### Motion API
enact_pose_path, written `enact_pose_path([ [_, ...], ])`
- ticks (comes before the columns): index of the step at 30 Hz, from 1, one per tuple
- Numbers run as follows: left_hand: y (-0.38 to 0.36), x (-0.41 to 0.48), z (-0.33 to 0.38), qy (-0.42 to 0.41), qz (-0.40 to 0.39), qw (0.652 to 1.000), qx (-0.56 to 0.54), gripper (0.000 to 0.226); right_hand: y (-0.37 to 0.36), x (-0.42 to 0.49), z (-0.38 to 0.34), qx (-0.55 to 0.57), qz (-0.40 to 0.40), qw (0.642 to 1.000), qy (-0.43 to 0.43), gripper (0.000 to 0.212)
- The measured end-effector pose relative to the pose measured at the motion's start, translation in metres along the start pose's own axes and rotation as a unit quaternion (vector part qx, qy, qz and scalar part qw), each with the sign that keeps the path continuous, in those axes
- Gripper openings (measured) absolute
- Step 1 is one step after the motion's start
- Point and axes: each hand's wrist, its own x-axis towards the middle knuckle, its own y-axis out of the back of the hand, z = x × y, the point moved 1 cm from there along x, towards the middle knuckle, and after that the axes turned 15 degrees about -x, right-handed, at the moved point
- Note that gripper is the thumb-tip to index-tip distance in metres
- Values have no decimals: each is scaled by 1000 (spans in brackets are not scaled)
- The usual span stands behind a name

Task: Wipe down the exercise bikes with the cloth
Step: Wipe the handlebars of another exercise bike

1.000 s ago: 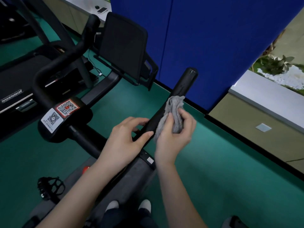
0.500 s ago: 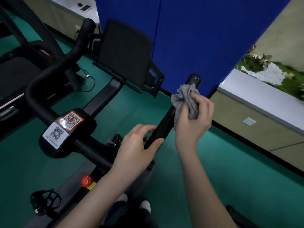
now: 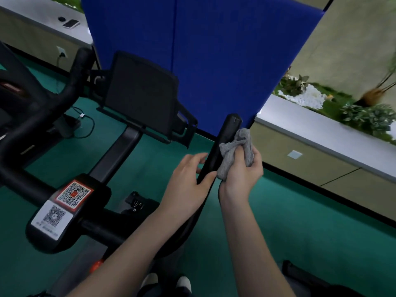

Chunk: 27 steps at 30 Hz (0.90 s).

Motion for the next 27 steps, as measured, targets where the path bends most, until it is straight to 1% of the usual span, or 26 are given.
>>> enact_pose_path([
  [5,-2,8,0,-3,7,1000,-11,41,6,-7,5,-23,-6,1000,3,11],
  [8,-4,12,1,-7,12,1000,-16,39,3,-3,-1,-14,-7,1000,8,12],
  [13,-7,12,2,-11,18,999,-29,34,-10,29,-28,-4,-58,998,35,8],
  [15,-8,12,1,-14,26,999,-29,33,-14,41,-39,-39,-81,994,67,9],
  [17,-9,12,0,-14,32,999,-29,32,-12,50,-46,-121,-110,979,124,10],
  [19,-9,12,-1,-13,34,999,-34,32,-4,56,-50,-206,-137,944,218,13],
  [20,-10,12,-1,-13,35,999,-37,32,0,57,-53,-245,-145,914,289,13],
  [22,-10,13,-2,-10,39,998,-41,33,5,54,-55,-307,-153,828,442,16],
  [23,-10,14,-2,-6,41,998,-44,34,5,49,-51,-330,-157,786,499,19],
  [24,-11,15,-3,-2,44,998,-48,35,5,43,-45,-346,-161,754,535,21],
  [25,-11,15,-4,2,47,997,-55,36,6,36,-38,-352,-159,735,558,23],
  [26,-11,15,-4,4,49,997,-64,37,8,32,-31,-352,-154,728,569,24],
  [27,-10,16,-5,6,49,996,-72,38,10,29,-26,-348,-147,728,572,25],
])
